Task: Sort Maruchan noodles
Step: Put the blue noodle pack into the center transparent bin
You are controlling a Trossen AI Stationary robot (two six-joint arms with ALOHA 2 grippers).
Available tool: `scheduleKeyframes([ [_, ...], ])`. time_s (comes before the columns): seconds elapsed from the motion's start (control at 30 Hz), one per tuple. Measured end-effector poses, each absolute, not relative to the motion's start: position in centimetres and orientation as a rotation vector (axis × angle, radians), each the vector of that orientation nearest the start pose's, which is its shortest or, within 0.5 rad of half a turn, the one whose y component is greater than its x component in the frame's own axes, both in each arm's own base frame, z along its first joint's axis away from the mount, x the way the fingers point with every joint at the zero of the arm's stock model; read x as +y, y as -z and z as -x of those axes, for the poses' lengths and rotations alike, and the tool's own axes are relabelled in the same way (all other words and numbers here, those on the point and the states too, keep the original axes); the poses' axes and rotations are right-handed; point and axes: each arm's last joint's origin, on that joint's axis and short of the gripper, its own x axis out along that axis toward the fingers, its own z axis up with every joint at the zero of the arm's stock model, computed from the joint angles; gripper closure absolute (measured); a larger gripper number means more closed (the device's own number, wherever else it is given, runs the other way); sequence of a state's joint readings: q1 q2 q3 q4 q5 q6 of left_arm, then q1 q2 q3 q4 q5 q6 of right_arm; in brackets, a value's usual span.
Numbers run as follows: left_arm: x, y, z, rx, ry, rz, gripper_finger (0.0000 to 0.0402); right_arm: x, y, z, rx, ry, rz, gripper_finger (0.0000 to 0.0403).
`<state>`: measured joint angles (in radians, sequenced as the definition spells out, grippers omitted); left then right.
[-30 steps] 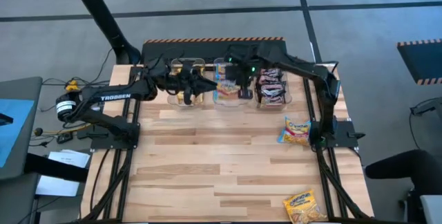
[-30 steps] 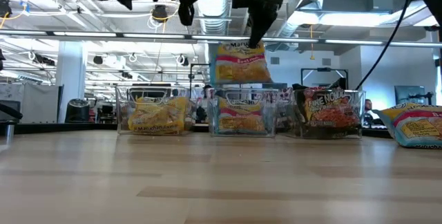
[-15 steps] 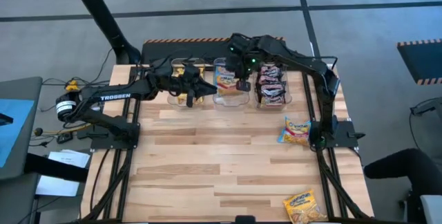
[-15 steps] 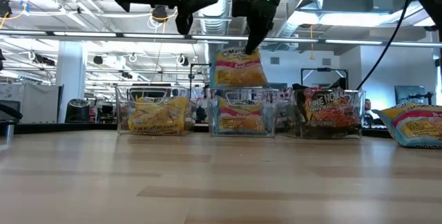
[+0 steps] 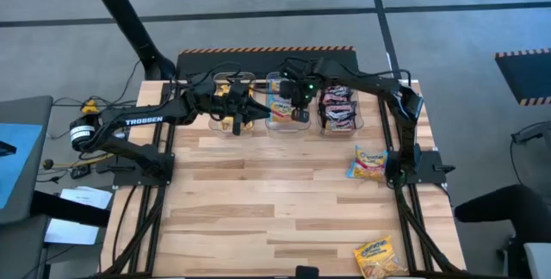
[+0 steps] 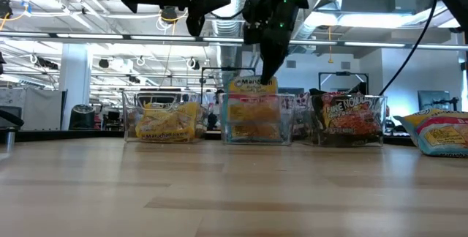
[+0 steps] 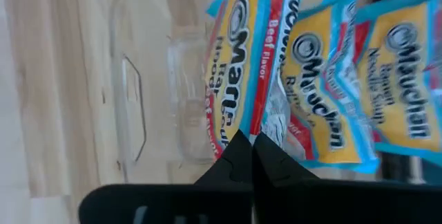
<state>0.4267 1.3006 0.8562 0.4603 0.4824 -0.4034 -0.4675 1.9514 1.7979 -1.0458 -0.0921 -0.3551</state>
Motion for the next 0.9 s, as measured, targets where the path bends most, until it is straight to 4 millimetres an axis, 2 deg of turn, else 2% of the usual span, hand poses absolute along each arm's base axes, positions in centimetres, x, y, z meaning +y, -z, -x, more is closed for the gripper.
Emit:
scheduleKeyframes([
  [0.4,10.8,-30.8,-27.0,-0.002,0.058,0.397,0.0301,-18.9,-24.7,-36.2,1.157,0.156,-0.032,0.0399],
  [0.73,10.8,-30.7,-26.9,0.004,0.056,0.4,0.0301,-19.1,-24.3,-36.0,1.17,0.162,-0.028,0.0387],
  [0.9,10.8,-30.5,-26.9,0.024,0.052,0.41,0.0301,-19.1,-24.3,-36.0,1.172,0.162,-0.027,0.0355],
])
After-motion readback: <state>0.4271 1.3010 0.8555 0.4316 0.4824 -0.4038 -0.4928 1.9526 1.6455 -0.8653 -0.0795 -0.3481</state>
